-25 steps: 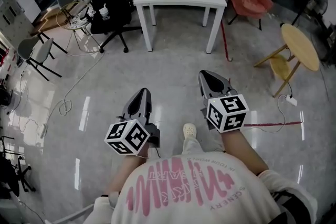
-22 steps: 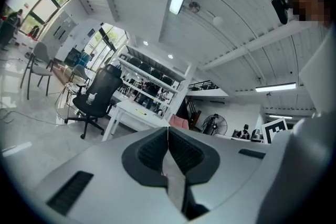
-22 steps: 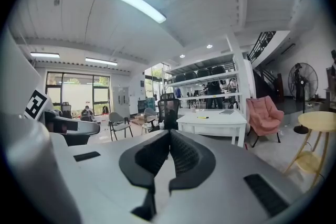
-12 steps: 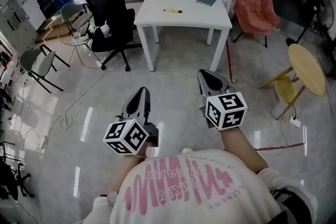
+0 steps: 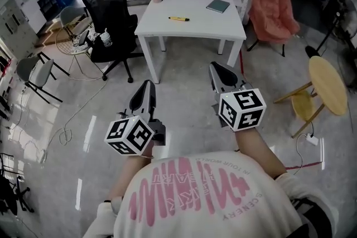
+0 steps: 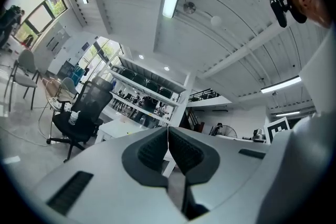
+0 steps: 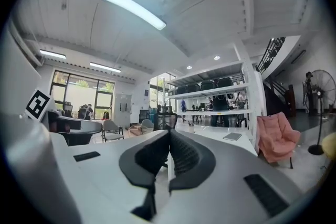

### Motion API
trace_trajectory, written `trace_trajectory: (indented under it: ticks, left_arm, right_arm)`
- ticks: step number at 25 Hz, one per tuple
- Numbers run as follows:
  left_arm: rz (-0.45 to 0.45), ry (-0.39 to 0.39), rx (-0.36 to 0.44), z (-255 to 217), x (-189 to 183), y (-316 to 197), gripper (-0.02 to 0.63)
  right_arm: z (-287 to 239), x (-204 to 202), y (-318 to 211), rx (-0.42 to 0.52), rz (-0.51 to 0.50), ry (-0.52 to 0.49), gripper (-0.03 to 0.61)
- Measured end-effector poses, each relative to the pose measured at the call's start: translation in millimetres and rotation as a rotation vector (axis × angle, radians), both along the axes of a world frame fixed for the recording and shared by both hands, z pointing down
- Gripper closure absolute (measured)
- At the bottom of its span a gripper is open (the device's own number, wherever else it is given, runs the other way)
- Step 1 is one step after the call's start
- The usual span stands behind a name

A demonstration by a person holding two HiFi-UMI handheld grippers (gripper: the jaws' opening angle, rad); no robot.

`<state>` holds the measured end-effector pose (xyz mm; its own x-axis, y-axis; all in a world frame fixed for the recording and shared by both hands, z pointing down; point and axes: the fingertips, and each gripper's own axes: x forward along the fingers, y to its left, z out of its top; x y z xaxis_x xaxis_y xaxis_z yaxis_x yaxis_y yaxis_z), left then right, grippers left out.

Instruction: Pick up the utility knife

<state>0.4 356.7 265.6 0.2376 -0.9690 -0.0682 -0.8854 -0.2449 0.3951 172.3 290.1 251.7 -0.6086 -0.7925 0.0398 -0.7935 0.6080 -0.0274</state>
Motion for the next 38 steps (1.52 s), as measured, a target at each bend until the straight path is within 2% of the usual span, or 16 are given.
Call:
trace_trajectory:
  ticks: [5, 9, 13, 17, 25, 28, 32, 38]
  left_arm:
    - [0.000, 0.011, -0.003, 14, 11, -33, 0.589]
    - [0.017, 0.016, -0.057, 41, 18, -53, 0.589]
    - [0.015, 0.023, -0.102, 56, 10, -79, 0.589]
    - [0.020, 0.021, -0.107, 66, -5, -124, 0.589]
    - [0.057, 0.007, -0.134, 87, -54, -268, 0.589]
    - [0.084, 0.013, -0.137, 79, -70, -335, 0.589]
    - [0.147, 0.005, -0.099, 53, -86, -424, 0.589]
    - [0.212, -0.014, -0.060, 39, -114, -529, 0.589]
  right_arm:
    - [8, 15, -37, 0.002, -0.003, -0.020, 0.563]
    - [41, 16, -56, -0.061, -0.020, 0.005, 0.563]
    - [63, 10, -80, -0.105, -0.019, 0.019, 0.563]
    - [79, 0, -121, -0.124, -0.004, 0.026, 0.563]
    - [102, -30, -248, -0.158, 0.072, 0.056, 0.563]
    - [90, -41, -304, -0.160, 0.105, 0.049, 0.563]
    - [64, -63, -382, -0.130, 0.143, 0.031, 0.563]
    - [46, -101, -483, -0.103, 0.179, -0.020, 0.563]
